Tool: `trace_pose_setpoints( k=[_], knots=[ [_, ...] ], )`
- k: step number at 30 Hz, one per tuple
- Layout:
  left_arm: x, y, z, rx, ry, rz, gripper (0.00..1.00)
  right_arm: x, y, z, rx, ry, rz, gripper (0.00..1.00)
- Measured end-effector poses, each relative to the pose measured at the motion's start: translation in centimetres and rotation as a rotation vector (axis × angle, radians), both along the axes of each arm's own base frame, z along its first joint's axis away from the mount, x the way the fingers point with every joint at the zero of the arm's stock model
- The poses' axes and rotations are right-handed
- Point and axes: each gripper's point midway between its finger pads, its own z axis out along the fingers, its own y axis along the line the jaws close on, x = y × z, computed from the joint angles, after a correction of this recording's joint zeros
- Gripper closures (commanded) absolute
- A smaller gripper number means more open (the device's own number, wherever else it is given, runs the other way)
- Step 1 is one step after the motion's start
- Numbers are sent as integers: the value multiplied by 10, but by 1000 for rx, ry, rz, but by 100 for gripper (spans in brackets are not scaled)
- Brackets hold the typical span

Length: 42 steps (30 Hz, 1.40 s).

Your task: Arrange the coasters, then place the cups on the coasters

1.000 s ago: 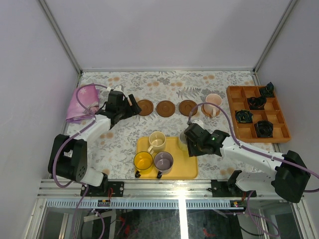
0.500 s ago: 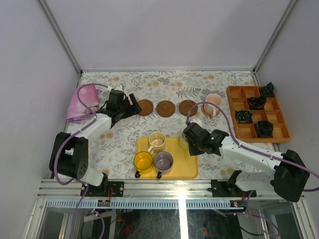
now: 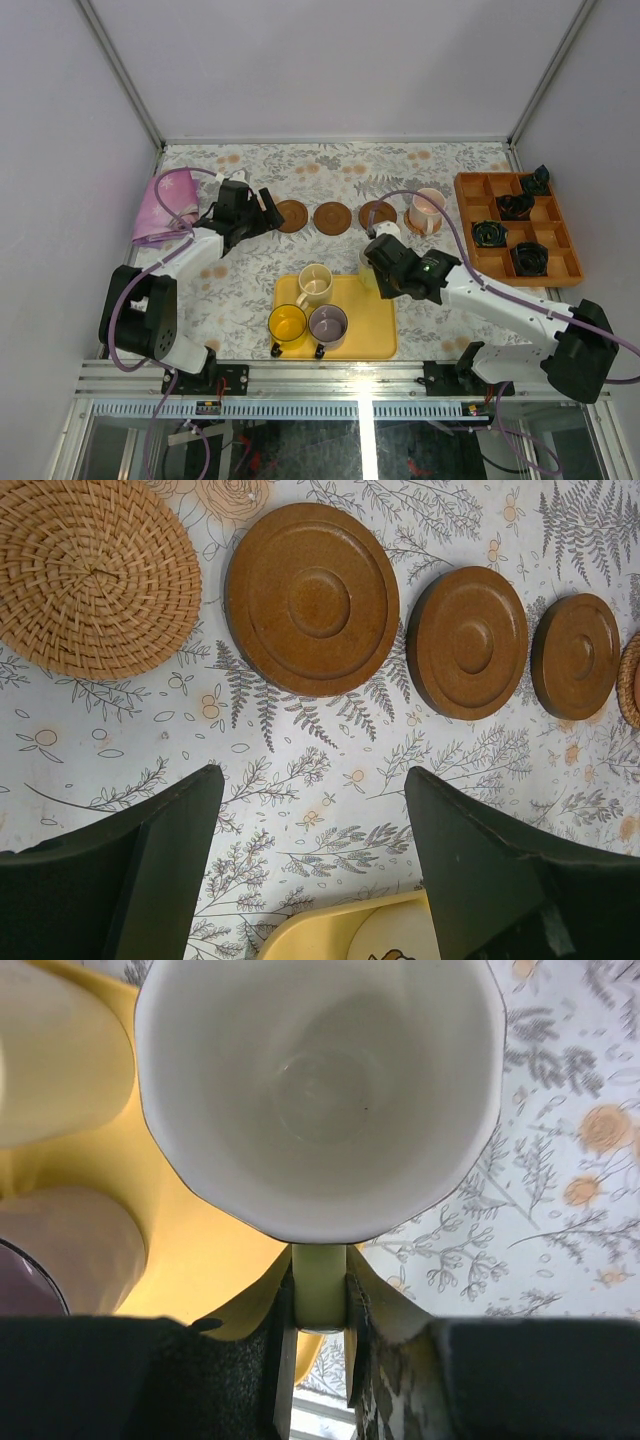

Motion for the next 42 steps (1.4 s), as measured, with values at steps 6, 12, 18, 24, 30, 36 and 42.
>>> trace_pose_setpoints(
  k=[6,12,18,24,30,36,42],
  knots=[
    [0,0,0,0,0,1,26,21,1,18,-28,-99,5,100],
    [0,0,1,0,-1,1,26,53,2,17,-85,-199,4,100],
    [7,-1,10,-3,-24,4,26,103,-5,14,-71,-261,-79,100],
    [12,-1,13,-1,-33,9,26,153,-13,16,-71,-315,-148,100],
    [20,-2,16,1,-38,12,26,183,-11,18,-62,-347,-158,100],
    [27,-4,15,1,-36,12,26,198,-27,9,-62,-335,-199,100],
    [30,-5,13,3,-30,12,26,202,-34,4,-55,-319,-212,100]
  ],
)
